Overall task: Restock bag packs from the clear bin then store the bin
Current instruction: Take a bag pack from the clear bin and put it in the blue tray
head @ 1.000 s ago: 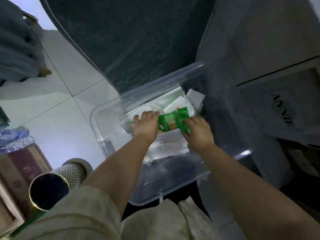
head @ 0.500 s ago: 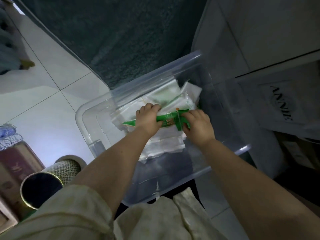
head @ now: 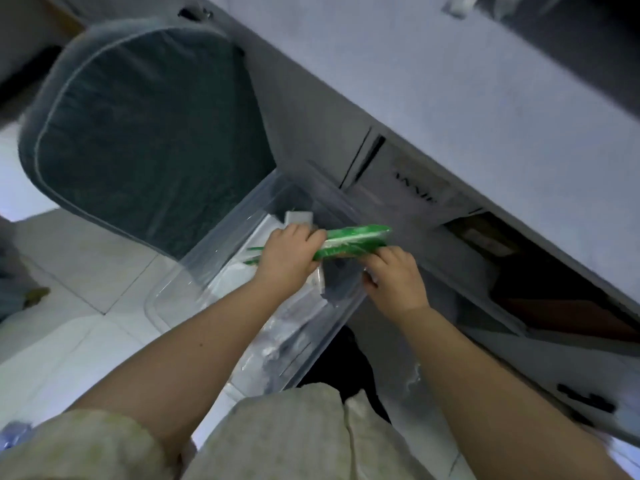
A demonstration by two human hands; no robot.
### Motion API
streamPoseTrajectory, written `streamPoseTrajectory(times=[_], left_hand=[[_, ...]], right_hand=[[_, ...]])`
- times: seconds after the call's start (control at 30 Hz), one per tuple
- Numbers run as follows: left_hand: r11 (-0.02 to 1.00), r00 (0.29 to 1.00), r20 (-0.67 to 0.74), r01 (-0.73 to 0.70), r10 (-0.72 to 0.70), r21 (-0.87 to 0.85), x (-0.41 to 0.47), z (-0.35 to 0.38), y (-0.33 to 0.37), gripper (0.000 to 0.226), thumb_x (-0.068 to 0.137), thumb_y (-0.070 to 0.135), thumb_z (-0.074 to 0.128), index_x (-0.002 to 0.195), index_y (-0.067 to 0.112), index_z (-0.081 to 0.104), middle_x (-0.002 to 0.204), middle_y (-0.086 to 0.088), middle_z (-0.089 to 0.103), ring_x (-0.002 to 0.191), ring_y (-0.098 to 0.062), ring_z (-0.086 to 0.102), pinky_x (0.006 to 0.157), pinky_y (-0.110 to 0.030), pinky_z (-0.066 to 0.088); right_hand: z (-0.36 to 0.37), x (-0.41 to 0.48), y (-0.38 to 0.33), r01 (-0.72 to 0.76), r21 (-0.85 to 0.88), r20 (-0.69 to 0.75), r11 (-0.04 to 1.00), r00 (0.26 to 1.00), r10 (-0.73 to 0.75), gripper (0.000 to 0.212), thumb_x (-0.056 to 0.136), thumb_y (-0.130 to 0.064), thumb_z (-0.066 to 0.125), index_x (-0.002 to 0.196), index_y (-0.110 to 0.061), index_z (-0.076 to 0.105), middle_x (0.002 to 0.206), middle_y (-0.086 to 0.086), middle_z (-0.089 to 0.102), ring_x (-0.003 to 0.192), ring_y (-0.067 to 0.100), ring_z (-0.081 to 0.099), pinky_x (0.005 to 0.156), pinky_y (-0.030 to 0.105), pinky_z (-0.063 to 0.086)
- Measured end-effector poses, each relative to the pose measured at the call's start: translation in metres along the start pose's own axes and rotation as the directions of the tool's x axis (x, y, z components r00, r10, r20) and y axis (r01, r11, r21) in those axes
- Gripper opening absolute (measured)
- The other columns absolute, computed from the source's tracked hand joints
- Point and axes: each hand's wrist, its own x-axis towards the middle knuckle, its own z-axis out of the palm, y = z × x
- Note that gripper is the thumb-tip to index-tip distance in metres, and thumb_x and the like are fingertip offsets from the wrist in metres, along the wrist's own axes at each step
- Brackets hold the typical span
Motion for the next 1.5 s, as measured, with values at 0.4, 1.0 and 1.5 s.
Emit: streamPoseTrajectory(times=[0.4, 1.0, 1.5], left_hand=[[0.880, 0.891, -0.123, -0.395, 0.437, 0.263, 0.023, -0.104, 0.206, 0.049, 0.057, 0.008, 0.079, 0.104, 0.007, 0.066, 0.088, -0.013, 0.068, 0.078, -0.034, 0.062, 0.062, -0.039, 0.047], [0.510, 0.494, -0.132, -0.810, 0.859, 0.290, -0.018, -0.030, 0.707, 0.042, 0.077, 0.018, 0.069, 0.116, 0.009, 0.058, 0.097, -0.011, 0.065, 0.088, -0.034, 0.058, 0.068, -0.041, 0.044], [0.364, 0.285, -0.244, -0.840, 0.927, 0.402, 0.099, -0.065, 0.983, 0.041, 0.082, 0.025, 0.065, 0.120, 0.011, 0.056, 0.104, -0.011, 0.065, 0.095, -0.033, 0.056, 0.072, -0.042, 0.043]], right_hand=[[-0.121, -0.154, 0.095, -0.157, -0.121, -0.393, 0.980, 0.914, 0.098, 0.014, 0.069, -0.006, 0.066, 0.083, -0.005, 0.068, 0.082, 0.013, 0.064, 0.079, 0.035, 0.060, 0.064, 0.038, 0.045], [-0.234, -0.588, 0.312, -0.578, -0.041, -0.681, 0.815, 0.613, 0.401, 0.029, 0.062, 0.002, 0.077, 0.091, -0.004, 0.072, 0.091, 0.015, 0.070, 0.084, 0.036, 0.064, 0.074, 0.046, 0.053], [-0.353, -0.695, 0.494, -0.726, -0.089, -0.789, 0.682, 0.470, 0.397, 0.027, 0.063, 0.003, 0.075, 0.089, -0.006, 0.071, 0.082, 0.010, 0.069, 0.074, 0.034, 0.062, 0.065, 0.042, 0.051]])
